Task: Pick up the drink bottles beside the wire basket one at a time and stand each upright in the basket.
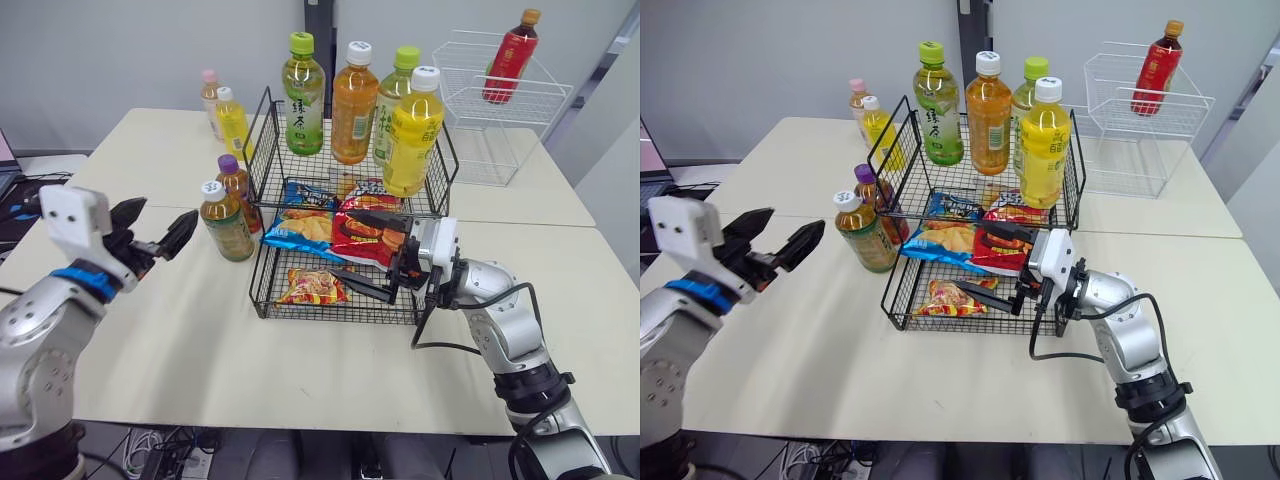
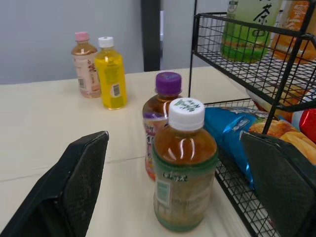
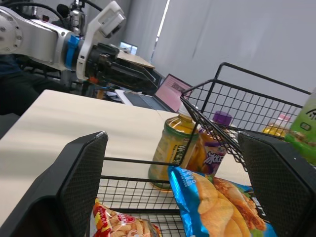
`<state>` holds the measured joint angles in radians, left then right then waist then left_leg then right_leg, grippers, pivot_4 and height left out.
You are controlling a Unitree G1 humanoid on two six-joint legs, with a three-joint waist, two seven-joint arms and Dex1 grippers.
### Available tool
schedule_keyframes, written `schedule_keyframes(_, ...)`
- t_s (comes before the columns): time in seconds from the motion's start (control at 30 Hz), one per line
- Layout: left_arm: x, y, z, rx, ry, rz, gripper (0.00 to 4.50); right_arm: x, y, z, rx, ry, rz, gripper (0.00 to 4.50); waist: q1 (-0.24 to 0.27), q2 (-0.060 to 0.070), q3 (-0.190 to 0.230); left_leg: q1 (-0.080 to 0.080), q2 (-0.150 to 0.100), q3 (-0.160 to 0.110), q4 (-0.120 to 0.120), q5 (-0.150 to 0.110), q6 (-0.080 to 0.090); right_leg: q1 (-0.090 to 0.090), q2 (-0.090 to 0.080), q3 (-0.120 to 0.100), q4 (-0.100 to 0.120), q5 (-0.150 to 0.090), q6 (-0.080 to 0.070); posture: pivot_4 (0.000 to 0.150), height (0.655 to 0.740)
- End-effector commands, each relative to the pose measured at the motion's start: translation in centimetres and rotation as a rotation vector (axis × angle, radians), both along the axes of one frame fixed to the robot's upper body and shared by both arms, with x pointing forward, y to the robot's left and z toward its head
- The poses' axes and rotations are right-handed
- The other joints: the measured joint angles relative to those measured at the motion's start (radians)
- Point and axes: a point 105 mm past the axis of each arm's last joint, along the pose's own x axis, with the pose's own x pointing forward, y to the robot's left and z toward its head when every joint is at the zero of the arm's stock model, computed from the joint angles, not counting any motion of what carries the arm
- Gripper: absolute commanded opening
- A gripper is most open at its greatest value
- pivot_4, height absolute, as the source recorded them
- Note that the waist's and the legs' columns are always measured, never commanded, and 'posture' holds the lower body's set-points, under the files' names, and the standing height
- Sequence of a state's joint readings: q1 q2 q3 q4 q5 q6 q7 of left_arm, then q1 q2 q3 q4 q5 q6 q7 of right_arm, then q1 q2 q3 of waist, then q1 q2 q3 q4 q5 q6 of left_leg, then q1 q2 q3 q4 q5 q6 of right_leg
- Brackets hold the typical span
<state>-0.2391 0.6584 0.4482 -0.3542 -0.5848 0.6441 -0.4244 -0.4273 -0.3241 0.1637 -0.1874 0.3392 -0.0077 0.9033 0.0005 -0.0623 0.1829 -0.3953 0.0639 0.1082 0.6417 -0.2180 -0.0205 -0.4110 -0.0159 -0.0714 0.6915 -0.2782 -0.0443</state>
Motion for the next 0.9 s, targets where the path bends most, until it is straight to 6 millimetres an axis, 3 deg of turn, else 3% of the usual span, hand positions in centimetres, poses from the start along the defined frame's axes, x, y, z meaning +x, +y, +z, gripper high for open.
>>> schedule_keyframes(0.03,2.0,-0.9,0.2,0.032,-0.029,-0.018,4.43,-0.5,-0.6,1.6,0.036,-0.071,-0.037,4.5,-0.002,0.0,0.0,0.0,0.0,0.0,0.0,0.0,0.0,0.0,0.0,0.0,-0.001,0.0,0.0,0.15,0.74)
schedule_keyframes(0.27,4.9,-1.9,0.0,0.033,-0.039,-0.024,4.43,-0.6,-1.1,1.7,0.031,-0.073,-0.079,4.5,-0.003,0.0,0.0,-0.001,0.0,0.0,-0.002,0.0,0.0,0.0,0.0,-0.001,-0.004,0.0,0.001,0.15,0.74)
schedule_keyframes(0.6,5.6,-2.6,-0.3,0.043,-0.05,-0.062,4.43,-0.9,-1.5,1.6,0.021,-0.065,-0.091,4.5,-0.002,0.0,0.0,-0.002,0.0,0.0,-0.002,0.0,0.0,0.0,0.0,-0.001,-0.004,0.001,0.001,0.15,0.74)
schedule_keyframes(0.73,5.7,-2.4,-0.4,0.043,-0.05,-0.064,3.71,-0.9,-1.5,1.6,0.021,-0.066,-0.09,4.5,-0.003,0.0,0.0,-0.002,0.0,0.0,-0.002,0.0,0.0,0.0,0.0,-0.001,-0.004,0.001,0.001,0.15,0.74)
schedule_keyframes(0.9,5.5,-2.0,-1.0,0.043,-0.019,-0.079,2.1,-1.0,-1.5,1.7,0.022,-0.066,-0.086,4.5,-0.002,0.0,0.0,-0.002,0.0,0.0,-0.002,0.0,0.0,0.0,0.0,-0.001,-0.004,0.001,0.001,0.15,0.74)
